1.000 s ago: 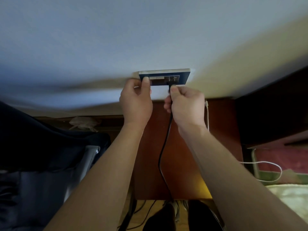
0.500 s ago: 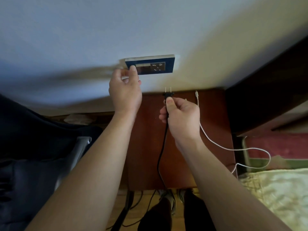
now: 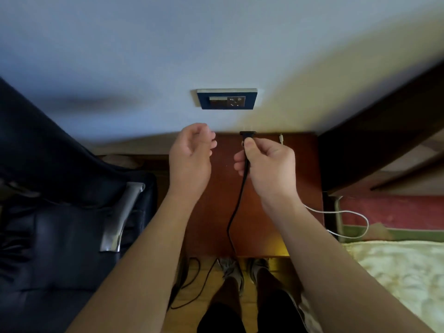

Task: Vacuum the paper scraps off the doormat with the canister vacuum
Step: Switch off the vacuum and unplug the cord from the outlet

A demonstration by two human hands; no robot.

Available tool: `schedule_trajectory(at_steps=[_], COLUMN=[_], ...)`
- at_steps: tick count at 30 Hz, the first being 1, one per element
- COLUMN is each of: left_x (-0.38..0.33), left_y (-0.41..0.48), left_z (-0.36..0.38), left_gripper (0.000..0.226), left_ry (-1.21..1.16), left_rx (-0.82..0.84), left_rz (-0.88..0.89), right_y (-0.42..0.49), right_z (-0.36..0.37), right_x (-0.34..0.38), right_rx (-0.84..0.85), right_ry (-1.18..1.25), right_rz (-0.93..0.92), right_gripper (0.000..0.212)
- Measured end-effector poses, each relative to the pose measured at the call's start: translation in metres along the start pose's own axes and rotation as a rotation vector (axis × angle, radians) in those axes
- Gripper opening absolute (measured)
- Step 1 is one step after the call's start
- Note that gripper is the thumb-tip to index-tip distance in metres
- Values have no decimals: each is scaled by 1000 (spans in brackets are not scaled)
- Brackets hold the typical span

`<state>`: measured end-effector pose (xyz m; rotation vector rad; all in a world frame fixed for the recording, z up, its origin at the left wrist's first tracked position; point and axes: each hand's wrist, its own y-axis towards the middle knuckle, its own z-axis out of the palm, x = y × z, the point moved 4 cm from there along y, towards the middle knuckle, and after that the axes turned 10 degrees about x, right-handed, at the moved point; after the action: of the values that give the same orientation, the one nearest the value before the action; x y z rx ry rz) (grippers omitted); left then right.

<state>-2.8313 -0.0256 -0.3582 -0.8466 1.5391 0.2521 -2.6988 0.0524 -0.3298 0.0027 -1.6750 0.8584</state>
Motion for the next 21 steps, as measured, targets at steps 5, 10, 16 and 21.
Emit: schedule_trajectory(at_steps=[5,10,16,21], left_x=[-14,-34,-53,-82], left_y=[-44,-79,-116,-136], left_z=[5,2,-8,-22], left_gripper=[47,72,42,16], left_ry=[135,175,138,206], left_rx=[223,305,341,297], left_rz=[9,17,-33,64], right_y=[-14,-32,-62,-90], right_z=[-1,1,7,13], right_x=[38,74,116,145], right_rx=[1,10,29,40], right_ry=[5,28,43,68], right_rz=[-53,-97,-169,-197], right_gripper=[23,19,22,22])
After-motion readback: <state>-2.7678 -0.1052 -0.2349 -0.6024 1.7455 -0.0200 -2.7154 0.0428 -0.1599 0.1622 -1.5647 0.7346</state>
